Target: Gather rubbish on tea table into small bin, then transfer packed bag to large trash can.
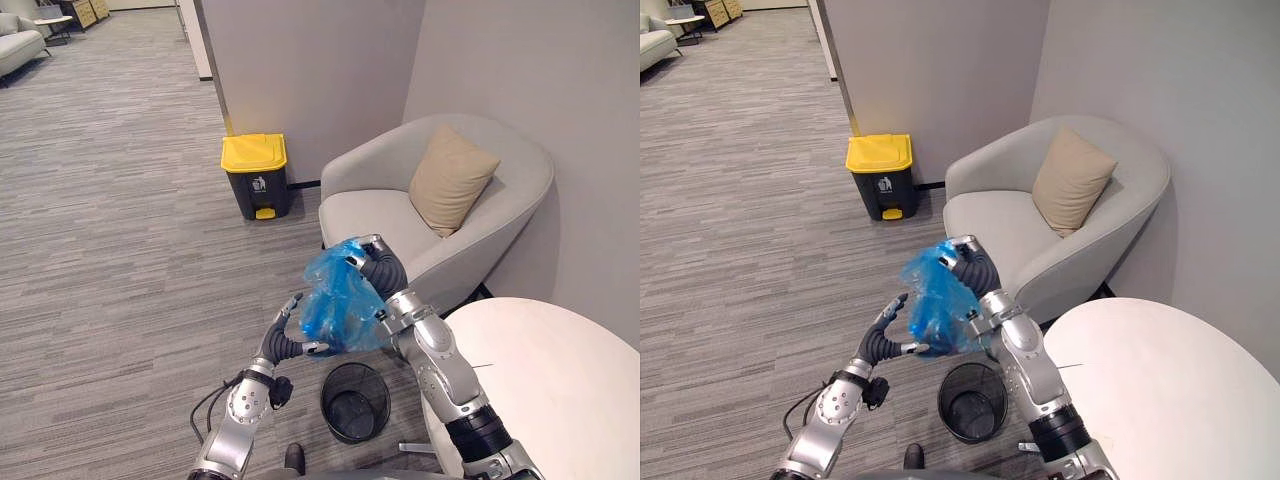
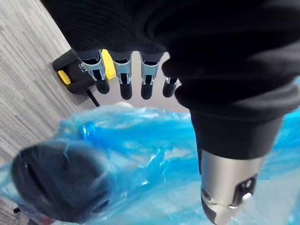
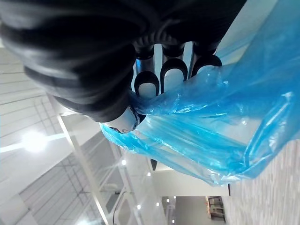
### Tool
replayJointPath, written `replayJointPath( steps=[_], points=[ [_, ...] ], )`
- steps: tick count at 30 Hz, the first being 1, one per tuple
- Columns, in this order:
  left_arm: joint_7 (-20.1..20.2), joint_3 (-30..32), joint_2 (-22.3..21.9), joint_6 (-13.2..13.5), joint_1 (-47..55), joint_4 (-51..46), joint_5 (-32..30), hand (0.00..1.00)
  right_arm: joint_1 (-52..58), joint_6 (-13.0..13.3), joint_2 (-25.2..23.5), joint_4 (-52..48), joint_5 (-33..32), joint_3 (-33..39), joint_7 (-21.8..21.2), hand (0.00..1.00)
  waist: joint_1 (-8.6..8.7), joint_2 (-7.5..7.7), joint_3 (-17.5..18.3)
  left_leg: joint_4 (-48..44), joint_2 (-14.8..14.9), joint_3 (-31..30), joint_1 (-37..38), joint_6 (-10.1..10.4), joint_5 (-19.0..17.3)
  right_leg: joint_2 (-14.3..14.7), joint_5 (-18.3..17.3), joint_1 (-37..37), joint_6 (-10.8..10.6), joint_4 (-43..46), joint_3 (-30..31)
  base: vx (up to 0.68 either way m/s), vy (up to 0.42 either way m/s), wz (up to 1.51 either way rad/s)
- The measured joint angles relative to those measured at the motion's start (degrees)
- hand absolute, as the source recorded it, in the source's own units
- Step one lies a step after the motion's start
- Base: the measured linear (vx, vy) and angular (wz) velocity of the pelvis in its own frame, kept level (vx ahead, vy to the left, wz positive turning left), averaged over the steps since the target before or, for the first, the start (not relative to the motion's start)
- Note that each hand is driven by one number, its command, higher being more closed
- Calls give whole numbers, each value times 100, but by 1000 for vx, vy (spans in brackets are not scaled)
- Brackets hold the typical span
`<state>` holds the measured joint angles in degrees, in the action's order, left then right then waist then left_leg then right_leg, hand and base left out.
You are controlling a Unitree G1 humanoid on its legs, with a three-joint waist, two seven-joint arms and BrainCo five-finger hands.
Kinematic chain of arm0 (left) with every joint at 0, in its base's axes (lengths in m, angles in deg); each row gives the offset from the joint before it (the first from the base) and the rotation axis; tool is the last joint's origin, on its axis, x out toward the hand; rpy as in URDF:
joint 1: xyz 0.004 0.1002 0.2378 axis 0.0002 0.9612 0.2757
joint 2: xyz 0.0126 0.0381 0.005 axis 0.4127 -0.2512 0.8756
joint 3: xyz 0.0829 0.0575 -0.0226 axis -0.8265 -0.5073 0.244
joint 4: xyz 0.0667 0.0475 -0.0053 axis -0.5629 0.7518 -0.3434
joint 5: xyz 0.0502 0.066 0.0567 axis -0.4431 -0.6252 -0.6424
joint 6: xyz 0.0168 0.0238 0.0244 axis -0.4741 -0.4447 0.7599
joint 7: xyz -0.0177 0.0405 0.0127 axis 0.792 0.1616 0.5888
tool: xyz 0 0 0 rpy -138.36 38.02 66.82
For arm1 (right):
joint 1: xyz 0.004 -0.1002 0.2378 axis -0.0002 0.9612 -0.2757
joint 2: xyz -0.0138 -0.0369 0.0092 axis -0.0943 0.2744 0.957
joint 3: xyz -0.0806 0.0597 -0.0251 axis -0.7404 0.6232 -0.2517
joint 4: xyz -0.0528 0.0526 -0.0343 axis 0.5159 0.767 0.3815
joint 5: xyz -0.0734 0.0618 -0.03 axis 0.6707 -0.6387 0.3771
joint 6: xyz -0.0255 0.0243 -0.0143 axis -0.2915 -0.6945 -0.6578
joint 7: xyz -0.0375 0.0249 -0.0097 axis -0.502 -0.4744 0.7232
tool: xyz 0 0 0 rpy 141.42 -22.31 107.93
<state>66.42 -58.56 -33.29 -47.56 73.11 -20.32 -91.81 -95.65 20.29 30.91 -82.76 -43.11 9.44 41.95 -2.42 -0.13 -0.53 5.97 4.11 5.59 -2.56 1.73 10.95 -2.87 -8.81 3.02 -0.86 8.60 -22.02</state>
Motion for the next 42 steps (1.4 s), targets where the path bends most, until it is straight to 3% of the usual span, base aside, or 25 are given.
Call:
replayJointPath(
  steps=[7,20,28,40,41,42],
  points=[
    [-456,-63,-52,-188,-175,44,-393,0,-277,1,-27,-86,-153,-430,-129,100,-4,8,3,0,0,-2,2,-1,1,3,31,20,-11,-35,1,0,0,0],
    [-578,-348,-176,-187,-261,61,-366,0,-344,-42,-105,-241,-680,-1341,-239,100,-5,18,10,0,1,4,11,-2,2,1,37,23,-13,-36,7,0,0,0],
    [-587,-395,-169,-188,-477,102,-322,0,-436,-70,-106,-240,-760,-1594,-240,100,-2,16,12,0,16,-1,52,7,-5,2,38,64,-12,-36,8,0,0,0],
    [-601,-1006,-50,-150,-924,455,-321,0,-451,-265,55,-157,-875,-1929,-233,100,4,-20,36,0,111,21,36,66,-40,94,58,62,26,-50,40,0,0,-2],
    [-599,-1078,-50,-141,-999,507,-320,100,-506,-273,59,-75,-876,-1955,-232,100,2,-21,36,-1,111,23,32,65,-39,93,59,66,28,-48,41,0,0,0],
    [-598,-1096,-50,-141,-1027,518,-320,100,-552,-274,60,-25,-877,-1976,-231,100,2,-21,36,-1,111,23,32,65,-39,94,60,66,29,-48,42,0,0,0]
  ],
)
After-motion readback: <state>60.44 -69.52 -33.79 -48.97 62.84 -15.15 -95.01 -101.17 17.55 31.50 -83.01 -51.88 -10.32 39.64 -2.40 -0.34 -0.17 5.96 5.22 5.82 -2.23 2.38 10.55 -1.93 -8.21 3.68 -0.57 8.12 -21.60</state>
